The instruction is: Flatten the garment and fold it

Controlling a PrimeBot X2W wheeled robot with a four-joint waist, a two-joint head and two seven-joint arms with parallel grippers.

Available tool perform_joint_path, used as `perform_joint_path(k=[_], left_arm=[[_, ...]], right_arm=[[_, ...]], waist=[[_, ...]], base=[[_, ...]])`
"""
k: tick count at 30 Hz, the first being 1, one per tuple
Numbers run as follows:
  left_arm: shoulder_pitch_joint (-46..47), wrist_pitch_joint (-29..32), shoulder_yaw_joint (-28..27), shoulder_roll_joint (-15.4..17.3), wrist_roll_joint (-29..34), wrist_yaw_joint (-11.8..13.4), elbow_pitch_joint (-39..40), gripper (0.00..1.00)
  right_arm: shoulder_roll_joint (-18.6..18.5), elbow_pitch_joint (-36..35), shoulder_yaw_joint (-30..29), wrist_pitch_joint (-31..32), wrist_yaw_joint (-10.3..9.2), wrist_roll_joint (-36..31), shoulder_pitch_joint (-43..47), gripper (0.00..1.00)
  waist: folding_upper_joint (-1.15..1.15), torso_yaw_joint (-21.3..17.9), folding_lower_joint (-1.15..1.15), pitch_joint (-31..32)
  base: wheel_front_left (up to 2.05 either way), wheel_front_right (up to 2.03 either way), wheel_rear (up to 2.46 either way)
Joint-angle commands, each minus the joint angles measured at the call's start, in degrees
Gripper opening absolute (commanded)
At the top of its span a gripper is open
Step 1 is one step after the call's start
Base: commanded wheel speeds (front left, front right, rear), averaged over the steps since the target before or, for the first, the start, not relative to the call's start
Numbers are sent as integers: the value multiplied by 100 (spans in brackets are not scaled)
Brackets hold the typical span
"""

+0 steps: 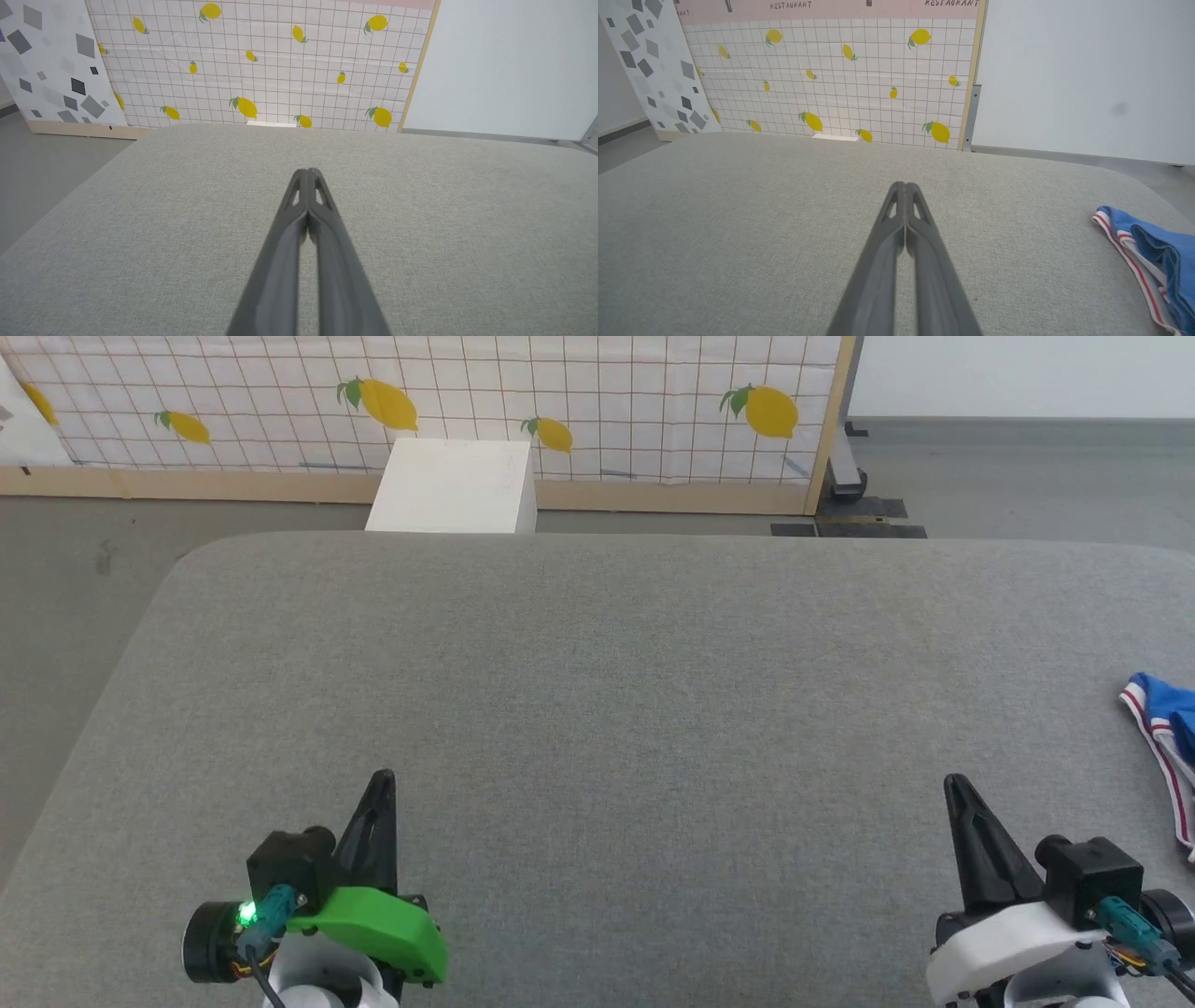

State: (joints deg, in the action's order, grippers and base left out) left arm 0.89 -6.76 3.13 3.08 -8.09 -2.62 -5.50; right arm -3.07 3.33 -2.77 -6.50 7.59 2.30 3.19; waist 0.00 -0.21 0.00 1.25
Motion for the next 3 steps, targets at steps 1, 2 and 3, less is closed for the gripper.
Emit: perform_joint_path(k=[1,2,3], left_arm=[[-49,27,-25,-11,93,43,42,0],[-50,37,-30,-12,105,46,50,0],[-51,50,-35,-12,119,50,60,0]], right_arm=[[10,-52,23,27,-5,-54,-109,0],[10,-57,28,37,-6,-57,-112,0],[11,-62,33,49,-6,-61,-116,0]], waist=[[0,1,0,-3],[0,1,0,-5],[0,1,0,-7]], base=[[0,0,0],[0,0,0],[0,0,0]])
